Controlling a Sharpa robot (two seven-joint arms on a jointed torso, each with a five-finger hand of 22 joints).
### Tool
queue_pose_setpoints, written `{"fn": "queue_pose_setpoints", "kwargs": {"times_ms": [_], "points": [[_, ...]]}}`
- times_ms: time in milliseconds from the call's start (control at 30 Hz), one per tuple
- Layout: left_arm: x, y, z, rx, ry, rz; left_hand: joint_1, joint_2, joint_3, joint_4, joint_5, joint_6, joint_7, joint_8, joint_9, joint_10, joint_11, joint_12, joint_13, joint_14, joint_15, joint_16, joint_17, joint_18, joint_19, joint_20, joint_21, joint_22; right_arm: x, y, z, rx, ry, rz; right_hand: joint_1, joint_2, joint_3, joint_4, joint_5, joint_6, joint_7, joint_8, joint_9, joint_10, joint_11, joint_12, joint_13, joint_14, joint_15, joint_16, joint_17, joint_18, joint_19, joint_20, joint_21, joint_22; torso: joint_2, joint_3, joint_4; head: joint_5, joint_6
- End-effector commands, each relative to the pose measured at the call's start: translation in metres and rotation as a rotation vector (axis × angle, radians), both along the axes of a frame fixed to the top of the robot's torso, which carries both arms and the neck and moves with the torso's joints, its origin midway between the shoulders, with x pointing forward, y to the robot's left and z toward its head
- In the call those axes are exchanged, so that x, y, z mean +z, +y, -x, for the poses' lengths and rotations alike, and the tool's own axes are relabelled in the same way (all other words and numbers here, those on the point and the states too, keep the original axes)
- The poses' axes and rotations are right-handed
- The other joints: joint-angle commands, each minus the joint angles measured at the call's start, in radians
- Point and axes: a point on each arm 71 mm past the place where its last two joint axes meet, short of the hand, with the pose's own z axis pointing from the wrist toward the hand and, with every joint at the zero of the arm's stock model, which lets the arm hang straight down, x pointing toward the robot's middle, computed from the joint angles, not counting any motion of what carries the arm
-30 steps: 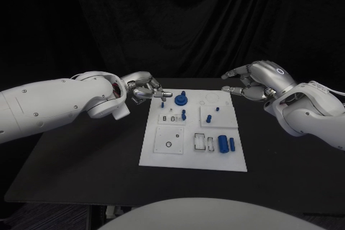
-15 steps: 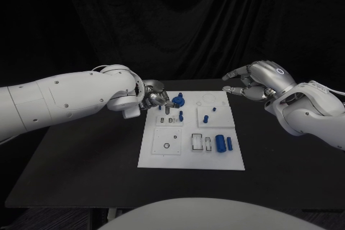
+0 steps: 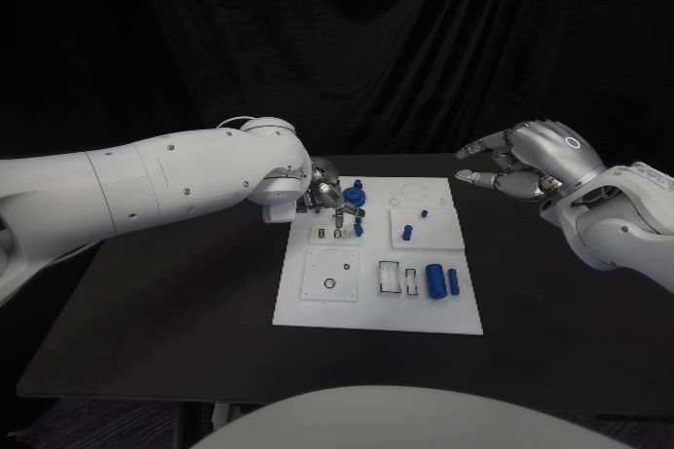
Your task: Assemble the parts on the task board
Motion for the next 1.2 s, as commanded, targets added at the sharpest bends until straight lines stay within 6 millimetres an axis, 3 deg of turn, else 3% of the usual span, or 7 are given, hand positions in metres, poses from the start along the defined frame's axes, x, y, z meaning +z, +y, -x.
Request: {"fn": "queue_pose_setpoints", "kwargs": {"times_ms": [33,367,600,667,933,1200], "points": [[-0.003,0.0,-0.001,0.02,0.009,-0.049,-0.004,0.001,0.008,0.001,0.004,0.008,0.0,-0.009,0.003,0.107,-0.007,-0.001,0.263,0.106,-0.006,0.003,0.263,-0.005,0.102,-0.008,0.006,0.261,0.001,-0.001,0.0,-0.018,-0.018,0.0,0.006,0.001,-0.006,0.002,-0.004,0.007,0.001,0.002,0.0,0.069,0.006,0.001,0.194,0.104,0.008,0.003,0.263,-0.016,0.104,0.005,0.003,0.263,0.002,0.003,0.0,-0.006,0.0],[-0.006,-0.009,-0.011,0.059,-0.017,-0.049,0.0,0.001,0.026,-0.002,0.008,0.004,0.004,-0.044,0.01,0.107,-0.005,-0.001,0.263,0.106,-0.006,0.003,0.263,-0.004,0.098,-0.008,0.004,0.258,0.0,0.001,-0.001,-0.019,-0.013,0.002,0.005,0.004,-0.006,0.005,0.0,0.01,0.002,0.002,0.0,0.07,0.007,0.002,0.195,0.104,0.008,0.003,0.263,-0.016,0.104,0.006,0.003,0.263,0.004,0.0043,-0.0024,-0.002,0.0],[-0.007,-0.014,-0.014,0.078,-0.03,-0.05,0.011,-0.001,0.041,-0.008,0.012,0.011,0.002,-0.058,0.018,0.107,-0.006,-0.001,0.263,0.106,-0.006,0.003,0.263,-0.005,0.101,-0.009,0.006,0.261,0.0,0.001,-0.001,-0.021,-0.011,0.004,0.005,0.005,-0.006,0.004,0.002,0.011,0.003,0.001,0.0,0.071,0.007,0.002,0.196,0.104,0.008,0.003,0.263,-0.016,0.104,0.006,0.003,0.263,0.009,0.0091,-0.0125,0.011,0.0],[-0.007,-0.015,-0.015,0.082,-0.032,-0.05,0.013,-0.002,0.045,-0.009,0.013,0.01,0.003,-0.064,0.019,0.107,-0.006,-0.001,0.263,0.106,-0.006,0.003,0.263,-0.004,0.098,-0.009,0.004,0.257,0.0,0.001,-0.002,-0.021,-0.01,0.005,0.005,0.005,-0.006,0.004,0.002,0.011,0.003,0.001,0.0,0.071,0.007,0.002,0.196,0.104,0.008,0.003,0.263,-0.016,0.104,0.006,0.003,0.263,0.011,0.0108,-0.0112,0.01,0.0],[-0.015,-0.022,-0.015,0.086,-0.028,-0.046,0.022,-0.005,0.065,-0.013,0.014,0.005,0.007,-0.09,0.026,0.107,-0.003,-0.001,0.263,0.106,-0.005,0.003,0.263,-0.002,0.091,-0.008,0.001,0.251,0.0,0.003,-0.003,-0.016,-0.011,0.005,0.006,0.005,-0.006,0.004,0.005,0.011,0.003,0.001,0.0,0.071,0.007,0.004,0.197,0.104,0.008,0.003,0.263,-0.016,0.104,0.006,0.003,0.263,0.01,0.0094,-0.0069,0.002,0.0],[-0.026,-0.022,-0.014,0.109,-0.071,-0.059,0.022,-0.016,0.077,-0.016,0.017,0.02,0.005,-0.099,0.038,0.107,-0.004,-0.001,0.263,0.106,-0.005,0.003,0.263,-0.004,0.097,-0.007,0.003,0.256,0.0,0.003,-0.003,-0.016,-0.012,0.006,0.007,0.005,-0.006,0.004,0.007,0.011,0.003,0.0,0.0,0.073,0.007,0.006,0.2,0.104,0.008,0.003,0.263,-0.016,0.104,0.006,0.003,0.263,0.01,0.01,-0.0103,0.008,0.0]]}}
